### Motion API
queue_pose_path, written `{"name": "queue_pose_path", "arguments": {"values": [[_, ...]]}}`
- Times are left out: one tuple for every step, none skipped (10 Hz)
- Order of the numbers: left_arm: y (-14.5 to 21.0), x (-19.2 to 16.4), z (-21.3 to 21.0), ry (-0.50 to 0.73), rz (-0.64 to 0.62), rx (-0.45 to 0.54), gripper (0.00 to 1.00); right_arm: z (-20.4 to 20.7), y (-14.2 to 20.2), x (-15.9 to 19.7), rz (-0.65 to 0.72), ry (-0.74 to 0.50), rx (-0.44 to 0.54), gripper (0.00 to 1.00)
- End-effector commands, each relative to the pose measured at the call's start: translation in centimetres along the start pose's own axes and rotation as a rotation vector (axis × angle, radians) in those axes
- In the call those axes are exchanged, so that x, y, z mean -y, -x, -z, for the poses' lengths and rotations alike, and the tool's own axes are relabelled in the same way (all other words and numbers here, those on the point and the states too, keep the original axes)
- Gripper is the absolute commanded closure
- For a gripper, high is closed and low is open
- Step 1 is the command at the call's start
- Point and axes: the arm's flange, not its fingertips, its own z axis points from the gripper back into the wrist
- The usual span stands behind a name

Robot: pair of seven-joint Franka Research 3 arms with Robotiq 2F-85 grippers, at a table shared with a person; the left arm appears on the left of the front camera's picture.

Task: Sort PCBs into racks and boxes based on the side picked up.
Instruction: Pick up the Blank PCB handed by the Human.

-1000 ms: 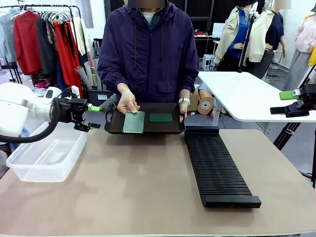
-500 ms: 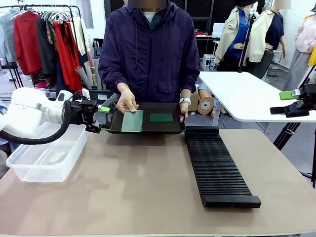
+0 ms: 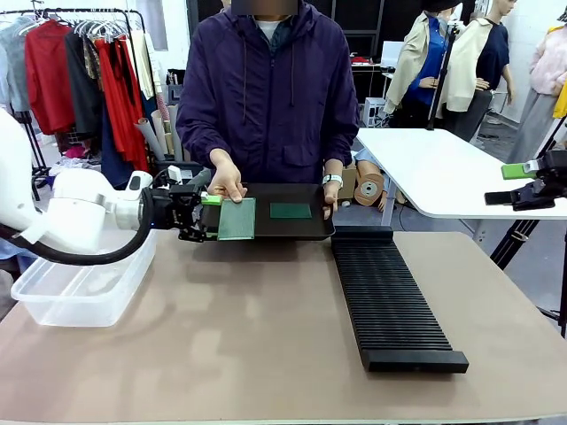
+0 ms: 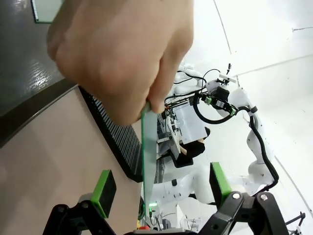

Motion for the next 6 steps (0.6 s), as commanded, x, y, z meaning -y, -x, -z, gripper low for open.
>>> {"name": "queue_pose_path", "arguments": {"values": [[0.01,-0.30,1.46,0.003,0.036,0.021,0.00,0.03,-0.26,-0.21,0.004,-0.004,0.013,0.00],[0.03,-0.44,2.05,-0.006,0.040,0.029,0.00,0.03,-0.26,-0.21,0.004,-0.004,0.013,0.00],[0.00,-0.54,2.22,-0.005,0.043,0.043,0.00,0.03,-0.26,-0.21,0.004,-0.004,0.013,0.00],[0.01,-0.60,2.28,-0.005,0.050,0.060,0.00,0.03,-0.26,-0.21,0.004,-0.004,0.013,0.00],[0.06,-0.64,2.35,-0.002,0.057,0.072,0.00,0.03,-0.26,-0.21,0.004,-0.004,0.013,0.00],[0.09,-0.61,2.34,-0.005,0.063,0.077,0.09,0.03,-0.26,-0.21,0.004,-0.004,0.013,0.00]]}}
